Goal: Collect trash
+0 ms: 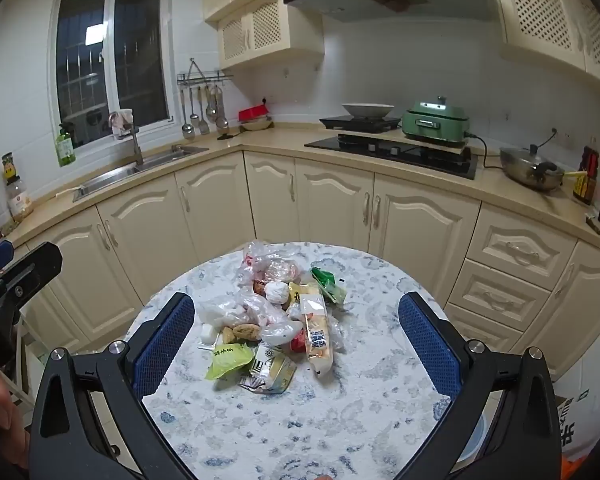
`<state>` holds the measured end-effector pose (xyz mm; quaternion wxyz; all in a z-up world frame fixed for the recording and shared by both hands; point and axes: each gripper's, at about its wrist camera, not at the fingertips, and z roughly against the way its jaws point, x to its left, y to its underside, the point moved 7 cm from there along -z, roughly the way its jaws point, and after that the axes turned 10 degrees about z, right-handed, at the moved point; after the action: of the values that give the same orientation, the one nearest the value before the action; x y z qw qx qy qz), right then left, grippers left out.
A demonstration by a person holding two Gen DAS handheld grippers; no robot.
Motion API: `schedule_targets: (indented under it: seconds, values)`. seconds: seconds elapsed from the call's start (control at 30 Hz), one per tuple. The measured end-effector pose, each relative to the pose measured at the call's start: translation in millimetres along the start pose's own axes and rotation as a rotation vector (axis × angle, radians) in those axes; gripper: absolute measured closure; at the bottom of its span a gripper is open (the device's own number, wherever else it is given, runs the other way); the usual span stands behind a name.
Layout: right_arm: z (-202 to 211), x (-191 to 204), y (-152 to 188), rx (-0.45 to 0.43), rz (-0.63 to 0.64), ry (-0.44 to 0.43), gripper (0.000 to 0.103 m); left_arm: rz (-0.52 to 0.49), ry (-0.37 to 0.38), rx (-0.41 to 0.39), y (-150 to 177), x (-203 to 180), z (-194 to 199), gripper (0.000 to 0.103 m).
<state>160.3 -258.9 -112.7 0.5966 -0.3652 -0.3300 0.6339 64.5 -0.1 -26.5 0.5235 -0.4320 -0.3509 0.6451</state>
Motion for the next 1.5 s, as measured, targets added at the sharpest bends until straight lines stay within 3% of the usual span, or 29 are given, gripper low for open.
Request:
schedule_targets:
  seconds: [0.23,0.47,1.0,1.5]
  values:
    - [2.1,4.4,-3.4,-0.009,0.001,-0.009,0.000,0.041,-0.004,-0.018,-4.3,9.1,4.8,0.001]
    - [10.1,9.4,-8.8,-0.036,0.016,-0.006,0.000,0.006,-0.049,-0.032,-7.1,2.1,10.4,0.001]
    - [20.8,17.8,-12.0,-0.073,0.043,-0.024,0.000,0.020,-0.051,-0.043,-10.0,7.1,16.9,0.001]
    - [13.9,12.0,-14.3,-0.062,0.045,-0.020,0.000,0.008,-0.028,-0.016,-7.4,3.8,-8.4,0.001]
